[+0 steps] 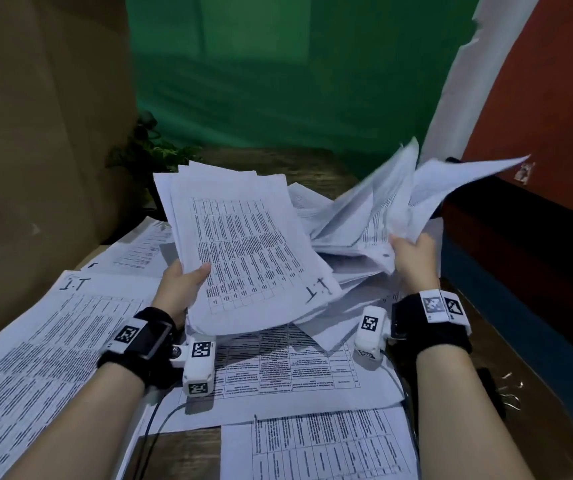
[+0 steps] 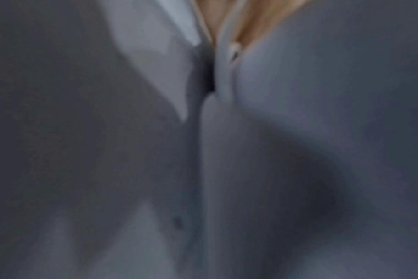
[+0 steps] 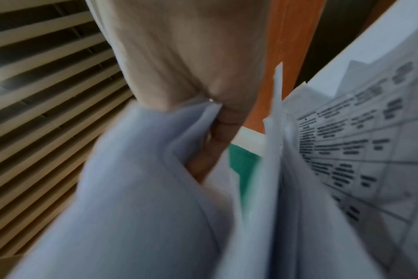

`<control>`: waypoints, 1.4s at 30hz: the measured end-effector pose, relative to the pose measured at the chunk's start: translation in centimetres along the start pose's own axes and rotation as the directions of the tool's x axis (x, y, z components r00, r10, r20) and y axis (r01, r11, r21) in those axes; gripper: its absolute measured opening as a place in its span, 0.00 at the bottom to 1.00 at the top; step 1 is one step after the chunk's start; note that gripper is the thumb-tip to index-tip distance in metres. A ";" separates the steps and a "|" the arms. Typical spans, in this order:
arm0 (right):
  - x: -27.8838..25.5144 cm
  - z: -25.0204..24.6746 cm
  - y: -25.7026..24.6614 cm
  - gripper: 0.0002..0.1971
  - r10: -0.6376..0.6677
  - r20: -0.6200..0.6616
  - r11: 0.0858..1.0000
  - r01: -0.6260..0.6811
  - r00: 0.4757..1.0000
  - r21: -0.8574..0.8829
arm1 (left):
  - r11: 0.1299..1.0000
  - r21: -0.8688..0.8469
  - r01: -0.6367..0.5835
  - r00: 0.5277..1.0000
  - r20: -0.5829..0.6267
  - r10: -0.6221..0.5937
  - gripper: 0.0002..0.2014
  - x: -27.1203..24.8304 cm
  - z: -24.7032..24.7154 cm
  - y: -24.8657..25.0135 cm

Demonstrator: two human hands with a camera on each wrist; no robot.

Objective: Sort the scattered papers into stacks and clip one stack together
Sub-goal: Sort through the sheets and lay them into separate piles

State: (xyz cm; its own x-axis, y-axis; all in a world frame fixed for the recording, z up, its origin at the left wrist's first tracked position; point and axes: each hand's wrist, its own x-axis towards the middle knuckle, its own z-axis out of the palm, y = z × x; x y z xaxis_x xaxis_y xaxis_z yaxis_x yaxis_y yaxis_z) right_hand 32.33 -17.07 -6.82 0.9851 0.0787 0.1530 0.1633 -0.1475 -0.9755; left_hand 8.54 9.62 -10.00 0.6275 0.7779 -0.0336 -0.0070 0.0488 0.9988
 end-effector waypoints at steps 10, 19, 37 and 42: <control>-1.6 0.6 -0.8 0.17 0.222 0.190 0.952 -0.255 0.956 0.172 | 0.991 -0.006 -0.132 0.984 -0.119 0.130 0.16 0.2 -0.3 0.4; -0.8 0.7 0.6 0.31 0.191 -0.055 0.982 -0.191 0.980 0.010 | 0.998 -0.010 -0.069 0.991 -0.113 0.068 0.14 0.8 -0.6 -0.5; -0.8 0.3 -0.4 0.13 0.006 0.116 0.951 0.030 0.993 -0.307 | 0.998 0.057 -0.006 1.000 0.022 0.005 0.19 0.3 0.1 0.1; -1.3 -1.0 -0.9 0.12 -0.125 0.078 0.889 0.147 0.989 -0.434 | 0.977 0.176 0.120 0.990 0.054 -0.131 0.19 0.8 -0.1 -1.0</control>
State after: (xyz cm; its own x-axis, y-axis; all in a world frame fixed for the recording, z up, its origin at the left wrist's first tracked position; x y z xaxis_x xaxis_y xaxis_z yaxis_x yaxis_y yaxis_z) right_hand 30.96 -18.07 -5.98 0.9495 0.1736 0.2612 0.3135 -0.5473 -0.7760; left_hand 9.00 10.23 -10.99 0.6640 0.7299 -0.1624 0.2051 0.0311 0.9783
